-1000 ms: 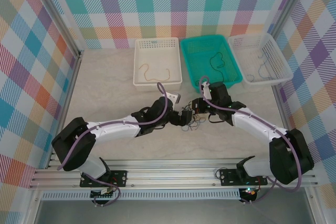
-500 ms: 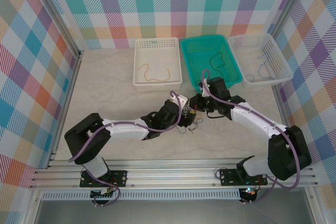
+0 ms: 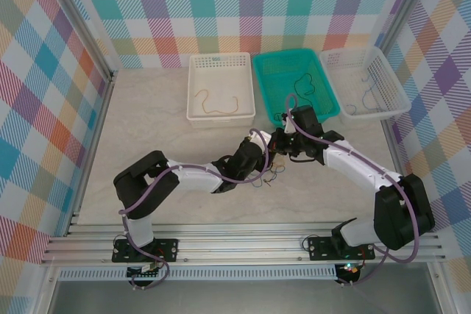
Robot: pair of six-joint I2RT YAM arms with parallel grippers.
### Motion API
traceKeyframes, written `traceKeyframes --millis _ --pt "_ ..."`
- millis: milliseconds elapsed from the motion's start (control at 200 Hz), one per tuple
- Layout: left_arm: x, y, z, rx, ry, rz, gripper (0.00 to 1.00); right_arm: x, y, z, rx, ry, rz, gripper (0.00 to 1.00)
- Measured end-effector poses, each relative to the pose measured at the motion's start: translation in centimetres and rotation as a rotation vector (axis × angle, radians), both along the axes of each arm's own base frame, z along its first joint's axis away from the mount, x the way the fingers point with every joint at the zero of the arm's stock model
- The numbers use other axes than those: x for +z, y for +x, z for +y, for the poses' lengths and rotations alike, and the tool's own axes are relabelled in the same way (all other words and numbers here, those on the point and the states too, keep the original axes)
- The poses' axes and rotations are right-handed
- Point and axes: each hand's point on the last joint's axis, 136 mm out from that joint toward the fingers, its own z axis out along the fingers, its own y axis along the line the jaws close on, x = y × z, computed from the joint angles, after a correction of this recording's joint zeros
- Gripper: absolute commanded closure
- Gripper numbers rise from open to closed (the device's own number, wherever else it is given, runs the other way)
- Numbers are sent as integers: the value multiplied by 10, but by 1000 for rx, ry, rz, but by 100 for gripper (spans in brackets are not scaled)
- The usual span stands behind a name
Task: Untangle the cables
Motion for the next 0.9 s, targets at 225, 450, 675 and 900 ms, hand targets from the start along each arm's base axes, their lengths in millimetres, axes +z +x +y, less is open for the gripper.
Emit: traceKeyframes --millis 225,450,675,900 --pt "-1 -1 -1 22 -49 30 71 7 -3 -3 -19 6 -10 100" --pt "-10 -2 -2 64 -131 105 79 38 -11 -15 -52 24 -113 100" --pt "-22 -7 3 104 -201 179 80 72 -16 -39 -97 21 -262 100" --pt "-45 -13 19 153 -200 245 82 108 -17 -64 -160 1 -420 100"
